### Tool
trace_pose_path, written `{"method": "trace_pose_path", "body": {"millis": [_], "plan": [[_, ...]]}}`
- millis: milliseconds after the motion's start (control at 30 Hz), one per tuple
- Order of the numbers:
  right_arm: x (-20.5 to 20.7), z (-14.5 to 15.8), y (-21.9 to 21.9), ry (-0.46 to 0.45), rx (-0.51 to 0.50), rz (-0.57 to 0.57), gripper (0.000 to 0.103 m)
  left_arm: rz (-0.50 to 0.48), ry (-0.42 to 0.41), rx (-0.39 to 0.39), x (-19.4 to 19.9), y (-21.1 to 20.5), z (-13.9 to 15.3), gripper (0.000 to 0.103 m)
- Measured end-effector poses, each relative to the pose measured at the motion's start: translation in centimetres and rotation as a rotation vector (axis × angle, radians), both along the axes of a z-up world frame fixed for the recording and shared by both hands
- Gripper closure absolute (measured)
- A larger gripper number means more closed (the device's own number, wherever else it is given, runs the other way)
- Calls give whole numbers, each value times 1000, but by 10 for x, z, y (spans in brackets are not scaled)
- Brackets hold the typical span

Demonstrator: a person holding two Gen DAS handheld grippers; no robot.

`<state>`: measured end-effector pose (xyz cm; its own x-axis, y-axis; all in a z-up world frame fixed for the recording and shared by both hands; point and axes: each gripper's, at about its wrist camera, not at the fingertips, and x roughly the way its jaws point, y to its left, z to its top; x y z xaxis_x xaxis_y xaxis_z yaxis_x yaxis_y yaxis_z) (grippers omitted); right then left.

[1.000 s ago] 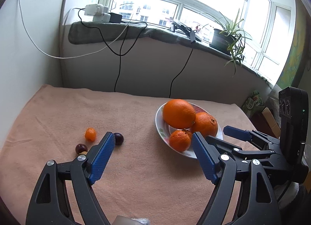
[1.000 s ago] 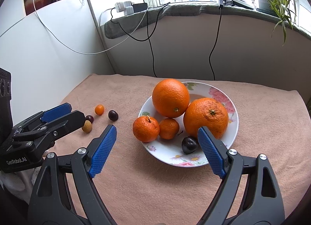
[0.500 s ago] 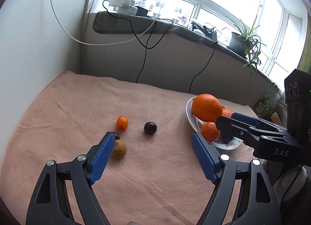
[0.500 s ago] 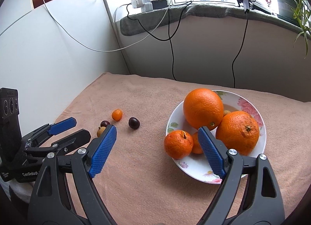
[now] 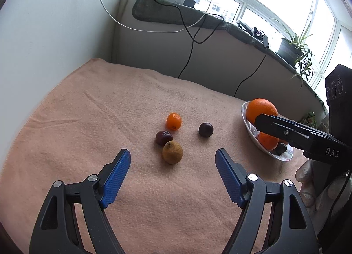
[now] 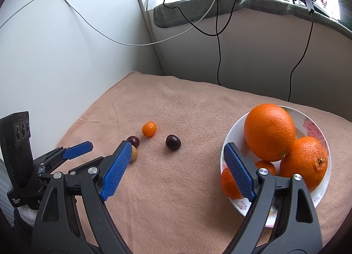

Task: Organize fruits
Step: 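Move both tools back toward the remaining plums and kiwi, then grasp the brown kiwi with the left gripper while the right grasps a plum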

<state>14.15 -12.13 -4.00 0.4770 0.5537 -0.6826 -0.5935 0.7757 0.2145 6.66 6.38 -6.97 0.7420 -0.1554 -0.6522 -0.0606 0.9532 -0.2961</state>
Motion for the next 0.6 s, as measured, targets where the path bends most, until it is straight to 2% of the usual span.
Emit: {"method": "trace_pose_path", "body": {"millis": [100, 267, 433, 533, 600], "plan": [[3, -4, 9, 9, -14, 20, 15, -5, 10, -12, 3, 1, -3, 31], [9, -11, 24, 20, -39, 53, 16, -13, 28, -25, 10, 1, -9, 32], [18, -23, 40, 44, -87, 82, 28, -23, 51, -40, 15, 1, -14, 38], [22, -29, 49, 33, -137, 87, 33, -31, 68, -52, 19, 1, -19, 47], [26, -33, 54, 49, -152, 94, 45, -33, 77, -59, 21, 1, -20, 52]]}}
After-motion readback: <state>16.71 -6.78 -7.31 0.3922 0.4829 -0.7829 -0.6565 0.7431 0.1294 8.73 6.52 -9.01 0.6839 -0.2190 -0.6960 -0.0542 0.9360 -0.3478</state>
